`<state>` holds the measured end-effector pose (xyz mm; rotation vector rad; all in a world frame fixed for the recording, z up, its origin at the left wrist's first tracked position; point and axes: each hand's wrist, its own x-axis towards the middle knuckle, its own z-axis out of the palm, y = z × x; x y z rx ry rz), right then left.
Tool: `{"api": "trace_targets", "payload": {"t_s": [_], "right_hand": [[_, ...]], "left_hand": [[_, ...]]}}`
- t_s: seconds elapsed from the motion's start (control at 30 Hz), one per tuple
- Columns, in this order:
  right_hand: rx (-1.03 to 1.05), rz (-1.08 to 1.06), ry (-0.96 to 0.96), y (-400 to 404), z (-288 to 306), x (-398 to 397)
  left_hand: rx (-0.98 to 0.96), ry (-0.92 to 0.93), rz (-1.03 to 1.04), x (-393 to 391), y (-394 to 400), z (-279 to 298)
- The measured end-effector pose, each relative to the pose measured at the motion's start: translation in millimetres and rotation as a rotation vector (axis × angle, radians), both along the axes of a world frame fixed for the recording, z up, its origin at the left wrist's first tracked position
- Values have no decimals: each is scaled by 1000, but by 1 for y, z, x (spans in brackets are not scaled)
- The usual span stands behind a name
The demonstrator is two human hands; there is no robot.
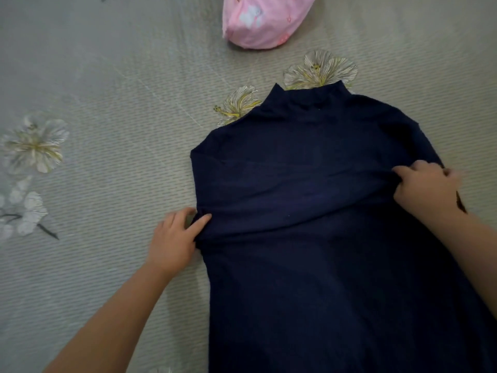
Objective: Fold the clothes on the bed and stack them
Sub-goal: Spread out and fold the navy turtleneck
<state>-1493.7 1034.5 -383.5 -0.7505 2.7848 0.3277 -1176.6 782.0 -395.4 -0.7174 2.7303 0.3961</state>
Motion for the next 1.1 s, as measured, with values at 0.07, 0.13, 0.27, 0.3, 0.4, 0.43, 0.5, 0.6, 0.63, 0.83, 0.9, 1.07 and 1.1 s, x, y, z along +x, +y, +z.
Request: {"api": "trace_targets", "payload": {"t_s": [0.07, 0.13, 0.27, 0.3, 0.4, 0.43, 0.5, 0.6, 0.63, 0.83, 0.9, 1.07, 1.1], "right_hand": [[43, -31, -55, -3, 0, -2], [32, -44, -105, -4, -1, -10], [-8, -79, -262, -4, 4, -30], [-70, -102, -304, -5, 7, -34], [-283, -161, -447, -4, 16, -44], [-325, -172, -500, -4, 18, -48], [-344, -172, -578, -5, 22, -57], [-218, -114, -612, -17, 24, -71], [-150, -91, -603, -24, 22, -75], [218, 51, -242, -50, 2, -63], [126, 121, -56, -43, 1, -50], [-104, 275, -81, 5, -18, 1], [-57, 243, -161, 13, -24, 5]], "left_hand": [[-14, -197, -108, -6, -11, 8], [22, -33, -129, -21, -23, 19], [-42, 189, -38, -80, -47, 18], [-43, 81, -21, -95, -52, 13], [-85, -212, -98, -117, -62, 2], [-90, -210, -119, -120, -65, 1], [-120, -77, -78, -121, -77, 5], [-238, -33, -94, -124, -95, 10], [-285, -106, -127, -127, -98, 10], [-398, -90, 53, -124, -72, -4], [-354, 176, 100, -118, -44, -7], [-1, -14, 25, -80, 25, -23], [34, -49, 54, -75, 27, -26]]}}
